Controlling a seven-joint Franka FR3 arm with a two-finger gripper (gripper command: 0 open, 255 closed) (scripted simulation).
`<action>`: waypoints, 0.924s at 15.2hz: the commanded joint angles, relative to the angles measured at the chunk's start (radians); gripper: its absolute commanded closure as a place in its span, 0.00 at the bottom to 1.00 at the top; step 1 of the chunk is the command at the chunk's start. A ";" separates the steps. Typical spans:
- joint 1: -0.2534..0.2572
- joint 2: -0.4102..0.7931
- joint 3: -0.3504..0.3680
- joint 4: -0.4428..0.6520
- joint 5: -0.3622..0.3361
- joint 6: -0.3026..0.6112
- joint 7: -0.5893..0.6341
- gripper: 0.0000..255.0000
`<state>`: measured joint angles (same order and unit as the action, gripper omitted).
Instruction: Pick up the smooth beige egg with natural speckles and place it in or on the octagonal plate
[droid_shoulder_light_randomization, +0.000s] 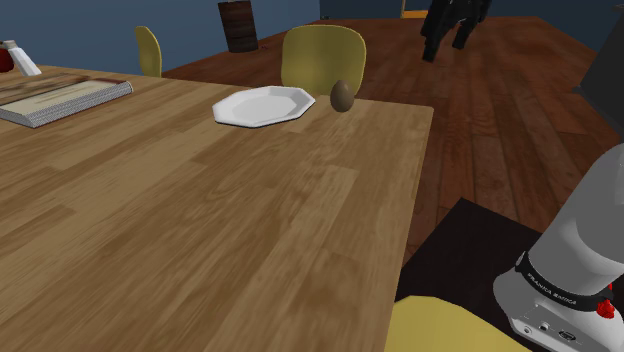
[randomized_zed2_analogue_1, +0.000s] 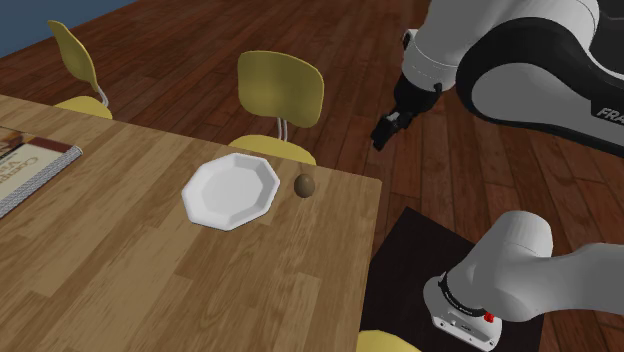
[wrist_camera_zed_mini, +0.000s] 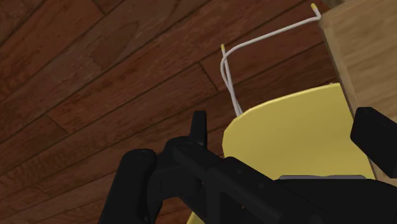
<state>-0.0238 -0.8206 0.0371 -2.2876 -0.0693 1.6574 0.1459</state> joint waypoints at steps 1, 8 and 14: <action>0.000 0.000 0.000 0.000 0.000 0.000 0.000 0.00; 0.013 0.141 0.163 0.100 0.068 0.014 0.202 0.00; 0.008 0.304 0.299 0.238 0.087 0.019 0.377 0.00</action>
<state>-0.0148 -0.5403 0.3139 -2.0678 0.0156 1.6743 0.4921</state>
